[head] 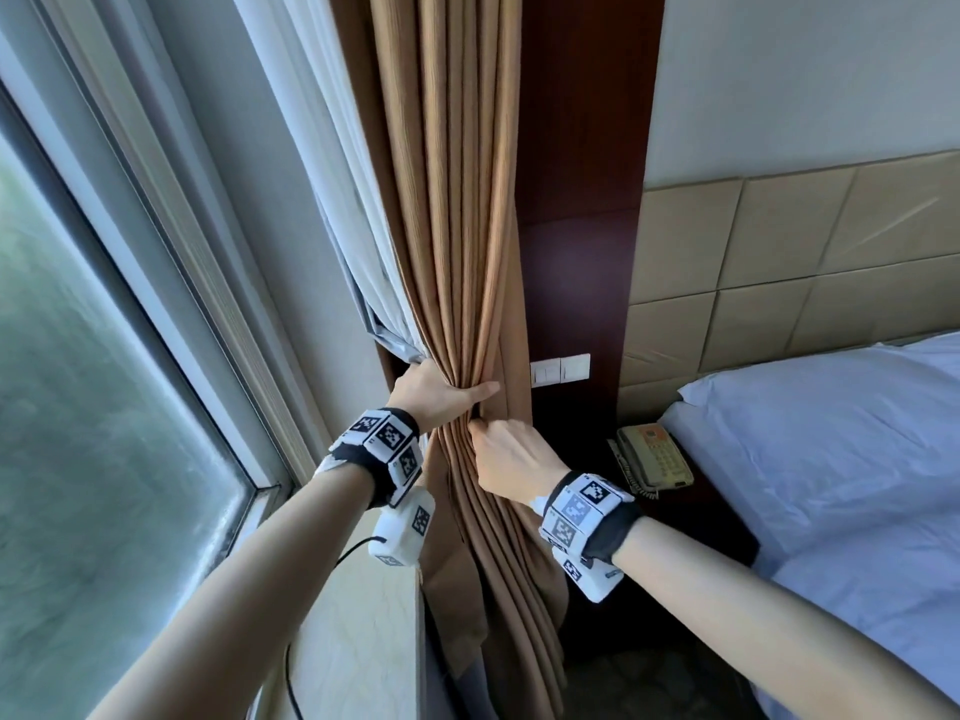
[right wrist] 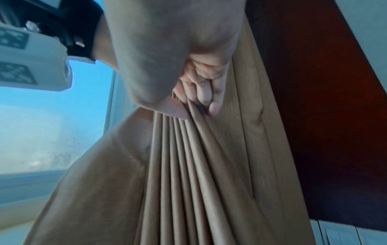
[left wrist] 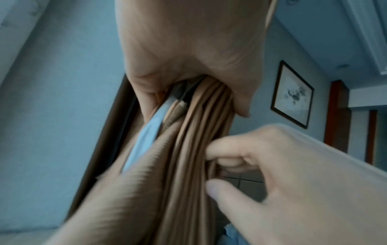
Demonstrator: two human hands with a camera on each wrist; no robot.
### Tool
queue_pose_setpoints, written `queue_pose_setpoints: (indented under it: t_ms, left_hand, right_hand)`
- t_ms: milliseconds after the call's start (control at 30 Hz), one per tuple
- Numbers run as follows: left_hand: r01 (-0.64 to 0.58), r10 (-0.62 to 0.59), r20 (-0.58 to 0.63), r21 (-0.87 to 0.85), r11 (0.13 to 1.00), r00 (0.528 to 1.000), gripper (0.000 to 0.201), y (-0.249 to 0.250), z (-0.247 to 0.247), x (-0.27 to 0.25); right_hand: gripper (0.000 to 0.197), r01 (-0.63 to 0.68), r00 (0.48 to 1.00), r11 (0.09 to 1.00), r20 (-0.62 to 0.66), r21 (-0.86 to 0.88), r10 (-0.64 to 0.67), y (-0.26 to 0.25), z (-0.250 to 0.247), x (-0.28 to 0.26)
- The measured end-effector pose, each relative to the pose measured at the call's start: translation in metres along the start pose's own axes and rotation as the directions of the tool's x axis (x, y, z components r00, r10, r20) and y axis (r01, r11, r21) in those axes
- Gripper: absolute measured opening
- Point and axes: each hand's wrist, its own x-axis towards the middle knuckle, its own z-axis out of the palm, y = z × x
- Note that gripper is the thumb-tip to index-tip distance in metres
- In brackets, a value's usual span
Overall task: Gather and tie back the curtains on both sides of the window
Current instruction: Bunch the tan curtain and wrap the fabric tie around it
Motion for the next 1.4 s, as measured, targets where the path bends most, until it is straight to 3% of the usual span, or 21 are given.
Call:
queue_pose_setpoints:
  t_ms: [167, 333, 433, 533, 567, 633, 700, 767, 900, 1000, 1067, 1133, 1233, 1300, 1400]
  left_hand:
    - [0.009, -0.008, -0.081, 0.014, 1.000, 0.997, 0.069, 0.003, 0.004, -0.001]
    - [-0.012, 0.013, -0.080, 0.008, 1.000, 0.997, 0.052, -0.012, -0.013, 0.004]
    - [-0.005, 0.004, -0.064, -0.023, 1.000, 0.998, 0.057, -0.023, -0.025, 0.007]
    - [0.015, -0.018, -0.064, -0.051, 0.999, 0.998, 0.062, -0.034, -0.032, 0.008]
    - [0.026, -0.030, -0.057, -0.066, 0.997, 0.998, 0.062, -0.036, -0.034, 0.008]
    - [0.043, -0.048, -0.053, -0.101, 0.994, 0.997, 0.063, -0.040, -0.038, 0.010]
    - [0.043, -0.050, -0.047, -0.125, 0.991, 0.998, 0.065, -0.042, -0.039, 0.011]
    - [0.044, -0.051, -0.047, -0.135, 0.990, 0.998, 0.065, -0.044, -0.038, 0.013]
    - [0.061, -0.070, -0.050, -0.168, 0.984, 0.996, 0.060, -0.047, -0.039, 0.016]
    - [0.084, -0.095, -0.058, -0.173, 0.981, 0.994, 0.064, -0.050, -0.040, 0.018]
    - [0.082, -0.093, -0.060, -0.168, 0.982, 0.994, 0.064, -0.050, -0.039, 0.020]
    - [0.078, -0.089, -0.057, -0.170, 0.982, 0.994, 0.064, -0.051, -0.039, 0.021]
    - [0.072, -0.084, -0.062, -0.172, 0.982, 0.995, 0.066, -0.051, -0.039, 0.024]
    - [0.070, -0.084, -0.071, -0.183, 0.981, 0.994, 0.064, -0.051, -0.039, 0.026]
    - [0.057, -0.076, -0.087, -0.204, 0.977, 0.993, 0.062, -0.049, -0.038, 0.026]
  right_hand:
    - [0.030, 0.105, 0.990, 0.991, 0.103, -0.085, -0.096, 0.000, -0.006, 0.006]
    - [0.049, 0.031, 0.981, 0.935, 0.170, 0.354, -0.096, 0.034, 0.003, 0.016]
    - [0.036, -0.148, 0.984, 0.819, 0.162, 0.554, 0.069, 0.070, 0.011, 0.028]
    - [0.022, -0.339, 0.932, 0.632, 0.158, 0.697, 0.325, 0.113, 0.027, 0.053]
    - [0.027, -0.377, 0.904, 0.556, 0.162, 0.741, 0.397, 0.126, 0.031, 0.062]
    - [0.059, -0.442, 0.848, 0.432, 0.209, 0.786, 0.487, 0.147, 0.037, 0.085]
    - [0.095, -0.505, 0.815, 0.414, 0.260, 0.757, 0.518, 0.158, 0.039, 0.107]
    - [0.122, -0.525, 0.814, 0.442, 0.278, 0.727, 0.510, 0.163, 0.041, 0.129]
    - [0.134, -0.528, 0.832, 0.499, 0.299, 0.687, 0.468, 0.162, 0.041, 0.165]
    - [0.135, -0.490, 0.854, 0.442, 0.310, 0.751, 0.419, 0.159, 0.039, 0.190]
    - [0.132, -0.429, 0.879, 0.353, 0.295, 0.832, 0.374, 0.154, 0.035, 0.194]
    - [0.111, -0.365, 0.896, 0.278, 0.254, 0.889, 0.365, 0.152, 0.037, 0.192]
    - [0.056, -0.409, 0.866, 0.331, 0.246, 0.851, 0.436, 0.142, 0.041, 0.181]
    - [0.035, -0.441, 0.834, 0.389, 0.209, 0.809, 0.511, 0.135, 0.046, 0.167]
    - [0.018, -0.375, 0.830, 0.453, 0.075, 0.809, 0.553, 0.128, 0.053, 0.141]
